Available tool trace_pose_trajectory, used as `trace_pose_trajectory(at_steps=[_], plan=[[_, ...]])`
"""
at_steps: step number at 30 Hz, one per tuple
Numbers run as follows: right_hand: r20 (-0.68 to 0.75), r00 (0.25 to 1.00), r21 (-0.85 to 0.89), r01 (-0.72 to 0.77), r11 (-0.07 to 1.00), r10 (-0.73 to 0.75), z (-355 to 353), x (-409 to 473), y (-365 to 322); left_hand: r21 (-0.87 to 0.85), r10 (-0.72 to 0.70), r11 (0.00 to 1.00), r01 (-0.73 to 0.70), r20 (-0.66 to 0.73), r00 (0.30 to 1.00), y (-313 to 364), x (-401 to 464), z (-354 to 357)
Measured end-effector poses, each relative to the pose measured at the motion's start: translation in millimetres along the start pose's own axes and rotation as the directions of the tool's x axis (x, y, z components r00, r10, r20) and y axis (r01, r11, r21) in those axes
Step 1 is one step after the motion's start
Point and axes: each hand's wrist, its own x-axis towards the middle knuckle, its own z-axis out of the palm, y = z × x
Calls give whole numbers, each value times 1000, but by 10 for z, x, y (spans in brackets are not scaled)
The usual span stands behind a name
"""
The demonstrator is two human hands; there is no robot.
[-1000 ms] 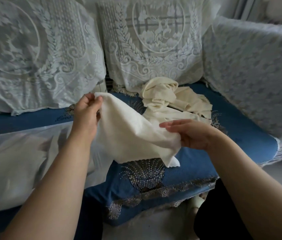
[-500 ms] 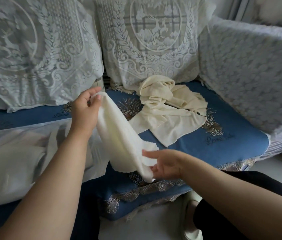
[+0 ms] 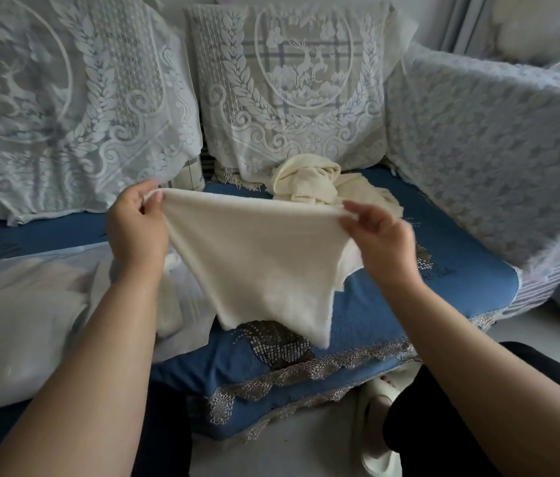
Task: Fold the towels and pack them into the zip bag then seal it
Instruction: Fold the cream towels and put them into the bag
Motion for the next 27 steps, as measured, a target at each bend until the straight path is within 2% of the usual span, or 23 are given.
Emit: trace_pose_trajectory(at_steps=[2, 4, 6, 7, 8, 10, 11, 12, 13, 14, 15, 17, 18, 19, 21, 23, 25, 27], plan=[[-90, 991, -64, 94, 994, -100, -104, 75, -80, 71, 102, 993, -98, -57, 993, 32, -41, 4], [-105, 979, -128, 161, 979, -175, -178, 107, -176, 77, 253, 966, -245, -131, 958, 96, -98, 29], [-30, 968, -199, 237, 951, -247, -273, 127, -312, -53, 344, 932, -358, -178, 922, 210, -183, 38], [44, 961, -180, 276, 944, -273, -340, 151, -385, -141, 350, 914, -380, -200, 915, 290, -226, 31], [133, 951, -90, 291, 953, -278, -410, 175, -465, -219, 335, 898, -382, -225, 915, 368, -258, 20], [281, 941, 172, 145, 974, -189, -518, 262, -566, -301, 260, 890, -341, -280, 924, 487, -270, -5], [300, 946, 232, 56, 971, -126, -540, 343, -570, -299, 210, 909, -289, -270, 940, 512, -248, -1], [281, 958, 212, 0, 977, -61, -537, 446, -535, -262, 155, 941, -212, -222, 963, 508, -206, 26], [233, 973, 79, -21, 997, 2, -513, 554, -481, -188, 92, 975, -118, -140, 986, 475, -161, 75], [187, 982, -143, -12, 990, 39, -473, 667, -403, -84, 23, 996, -27, -47, 999, 422, -123, 139], [173, 984, -376, 15, 927, 54, -421, 760, -310, 14, -36, 999, 35, 30, 999, 363, -98, 207], [190, 976, -709, 62, 702, 105, -292, 854, -154, 92, -83, 993, 73, 109, 991, 286, -82, 327], [179, 978, -788, 78, 610, 106, -225, 878, -118, 96, -92, 992, 81, 119, 989, 290, -83, 373], [158, 984, -817, 84, 570, 81, -162, 892, -113, 87, -101, 992, 91, 122, 987, 320, -91, 407], [123, 992, -776, 81, 626, 24, -60, 862, -216, 54, -111, 993, 104, 140, 984, 401, -126, 465], [108, 994, -648, 92, 756, -28, 45, 766, -384, -61, -127, 988, 144, 217, 968, 473, -213, 535], [196, 981, -372, 73, 925, 2, 198, 532, -551, -229, -161, 940, 254, 357, 920, 564, -405, 612], [390, 920, -60, -6, 998, 29, 391, 258, -624, -444, -138, 790, 423, 543, 828, 707, -597, 643]])
